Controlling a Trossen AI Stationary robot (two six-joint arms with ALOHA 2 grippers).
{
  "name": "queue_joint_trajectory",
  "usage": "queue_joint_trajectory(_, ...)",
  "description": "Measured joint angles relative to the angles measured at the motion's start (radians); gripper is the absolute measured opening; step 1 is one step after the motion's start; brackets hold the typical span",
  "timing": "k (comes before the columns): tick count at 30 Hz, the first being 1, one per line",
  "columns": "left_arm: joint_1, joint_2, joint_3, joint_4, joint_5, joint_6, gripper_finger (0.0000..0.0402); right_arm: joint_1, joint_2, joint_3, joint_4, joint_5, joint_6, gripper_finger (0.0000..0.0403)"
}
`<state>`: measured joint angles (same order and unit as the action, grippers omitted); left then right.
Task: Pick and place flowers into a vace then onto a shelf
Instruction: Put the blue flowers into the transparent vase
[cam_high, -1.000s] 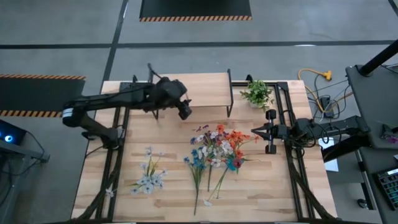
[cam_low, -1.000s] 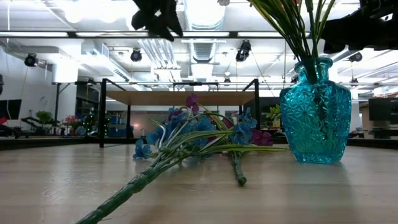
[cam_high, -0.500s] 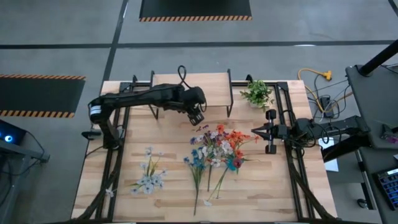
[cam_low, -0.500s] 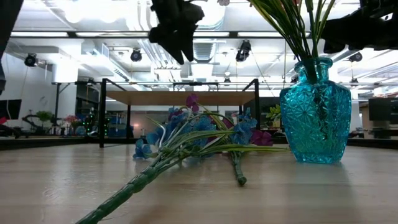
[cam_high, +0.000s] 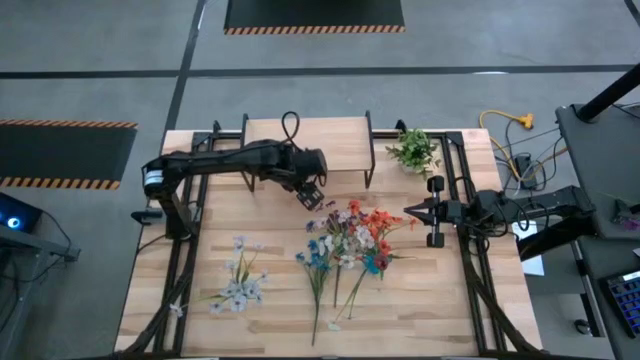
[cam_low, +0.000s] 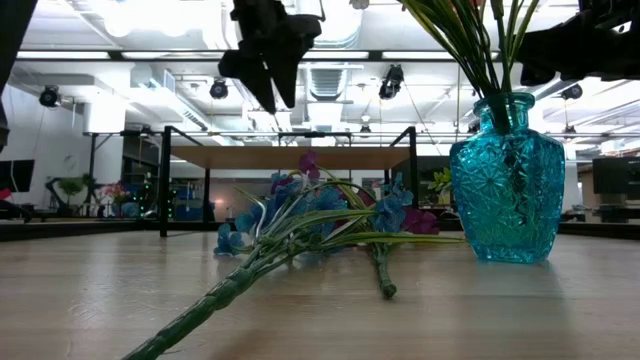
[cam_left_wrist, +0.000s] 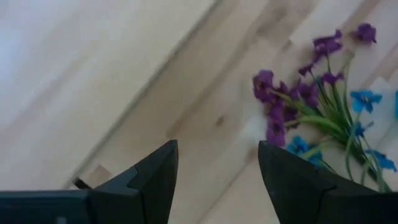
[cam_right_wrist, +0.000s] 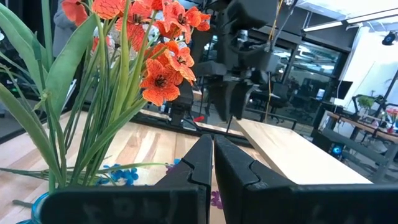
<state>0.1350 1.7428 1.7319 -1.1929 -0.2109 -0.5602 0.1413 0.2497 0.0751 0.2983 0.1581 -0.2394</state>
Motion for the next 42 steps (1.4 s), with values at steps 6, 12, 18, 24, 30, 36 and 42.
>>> queue_joint_trajectory(6,-0.057,0.003,-0.051,0.006,0.003,-0.069,0.0205,0.000,0.000,0.000,0.000,0.000,0.000,0.0008)
queue_joint_trajectory(12,-0.129,0.003,-0.102,0.066,0.023,-0.144,0.0205,0.000,0.000,0.000,0.000,0.000,-0.005,0.0008)
queue_joint_trajectory(18,-0.189,0.003,-0.164,0.199,0.057,-0.165,0.0205,0.000,0.000,0.000,0.001,0.000,-0.008,0.0009)
queue_joint_trajectory(24,-0.208,0.003,-0.182,0.228,0.062,-0.198,0.0205,0.000,0.000,0.000,0.002,0.000,-0.008,0.0009)
queue_joint_trajectory(30,-0.229,0.003,-0.193,0.266,0.139,-0.227,0.0205,0.000,0.000,0.000,0.004,0.000,-0.008,0.0008)
queue_joint_trajectory(36,-0.247,0.003,-0.253,0.377,0.274,-0.229,0.0205,0.000,0.000,0.000,0.004,0.000,-0.008,0.0009)
queue_joint_trajectory(42,-0.248,0.003,-0.344,0.461,0.355,-0.262,0.0205,0.000,0.000,0.000,0.005,0.000,-0.008,0.0008)
